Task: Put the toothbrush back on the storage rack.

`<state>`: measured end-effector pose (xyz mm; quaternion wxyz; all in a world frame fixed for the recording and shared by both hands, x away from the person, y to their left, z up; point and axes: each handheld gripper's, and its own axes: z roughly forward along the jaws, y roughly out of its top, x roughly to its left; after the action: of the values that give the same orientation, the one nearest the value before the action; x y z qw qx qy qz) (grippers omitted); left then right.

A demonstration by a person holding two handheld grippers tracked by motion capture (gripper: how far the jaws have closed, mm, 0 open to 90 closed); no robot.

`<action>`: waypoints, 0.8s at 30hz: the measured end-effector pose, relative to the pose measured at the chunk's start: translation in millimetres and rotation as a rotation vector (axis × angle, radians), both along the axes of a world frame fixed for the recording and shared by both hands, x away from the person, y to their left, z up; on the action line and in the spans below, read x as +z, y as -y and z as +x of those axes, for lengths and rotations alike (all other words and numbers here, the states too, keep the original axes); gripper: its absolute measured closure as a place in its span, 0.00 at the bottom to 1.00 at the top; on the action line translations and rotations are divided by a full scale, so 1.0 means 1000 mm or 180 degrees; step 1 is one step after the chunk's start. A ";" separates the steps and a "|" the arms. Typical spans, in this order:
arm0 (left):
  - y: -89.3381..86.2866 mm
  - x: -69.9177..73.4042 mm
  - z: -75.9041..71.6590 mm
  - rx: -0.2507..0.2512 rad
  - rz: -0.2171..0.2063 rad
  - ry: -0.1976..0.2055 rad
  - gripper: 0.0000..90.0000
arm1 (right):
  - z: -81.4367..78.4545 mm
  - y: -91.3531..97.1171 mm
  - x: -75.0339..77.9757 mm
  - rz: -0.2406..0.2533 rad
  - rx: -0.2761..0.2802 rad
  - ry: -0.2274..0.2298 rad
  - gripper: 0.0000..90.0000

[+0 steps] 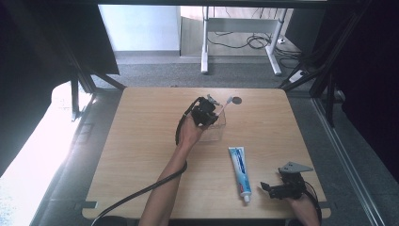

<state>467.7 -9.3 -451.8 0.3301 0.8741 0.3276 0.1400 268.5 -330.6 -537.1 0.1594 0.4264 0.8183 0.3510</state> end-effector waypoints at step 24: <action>0.014 -0.004 0.002 -0.0065 0.0524 -0.0133 0.87 | 0.000 -0.001 -0.001 -0.0007 0.0007 -0.0021 0.03</action>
<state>469.2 -23.3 -455.8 0.2516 0.9043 0.3128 0.1449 268.9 -329.9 -538.0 0.1568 0.4265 0.8196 0.3489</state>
